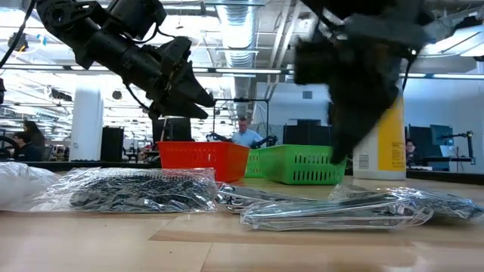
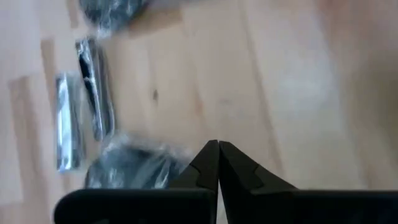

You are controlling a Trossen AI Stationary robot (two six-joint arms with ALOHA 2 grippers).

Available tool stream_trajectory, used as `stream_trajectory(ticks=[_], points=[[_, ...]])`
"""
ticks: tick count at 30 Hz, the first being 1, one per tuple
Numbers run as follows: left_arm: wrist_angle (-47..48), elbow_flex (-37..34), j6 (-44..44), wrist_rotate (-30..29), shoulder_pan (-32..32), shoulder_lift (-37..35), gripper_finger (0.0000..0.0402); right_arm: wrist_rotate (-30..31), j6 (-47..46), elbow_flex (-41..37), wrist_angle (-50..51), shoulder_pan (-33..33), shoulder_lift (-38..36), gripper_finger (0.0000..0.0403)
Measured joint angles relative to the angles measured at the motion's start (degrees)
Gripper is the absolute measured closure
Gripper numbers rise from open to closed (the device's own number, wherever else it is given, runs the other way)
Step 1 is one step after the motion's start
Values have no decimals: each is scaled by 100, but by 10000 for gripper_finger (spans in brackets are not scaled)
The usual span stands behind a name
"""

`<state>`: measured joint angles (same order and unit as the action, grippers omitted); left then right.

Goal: Pick & Place Travel size toiletries
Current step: Put the black hairbrush into the top red bin

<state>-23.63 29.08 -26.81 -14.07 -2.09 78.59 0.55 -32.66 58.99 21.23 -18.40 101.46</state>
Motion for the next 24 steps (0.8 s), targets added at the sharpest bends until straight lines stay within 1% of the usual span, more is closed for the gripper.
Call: stream_trajectory(ticks=[3, 10, 13, 15, 18, 24], points=[[-5, 0, -2, 1, 0, 0, 221, 84, 157, 214, 322, -17, 29, 402], [-37, -2, -2, 335, 1, 0, 221, -95, 176, 297, 260, -173, 24, 402], [-45, -2, -2, 352, -2, 0, 221, -233, 172, 300, 251, -289, 16, 391], [-53, -2, -2, 352, -2, 0, 221, -360, 172, 299, 245, -366, 16, 374], [-58, -2, -2, 352, -1, 0, 221, -378, 176, 299, 249, -511, 16, 337], [-80, -2, -2, 350, 0, 0, 221, -372, 270, 299, 235, -748, 16, 240]])
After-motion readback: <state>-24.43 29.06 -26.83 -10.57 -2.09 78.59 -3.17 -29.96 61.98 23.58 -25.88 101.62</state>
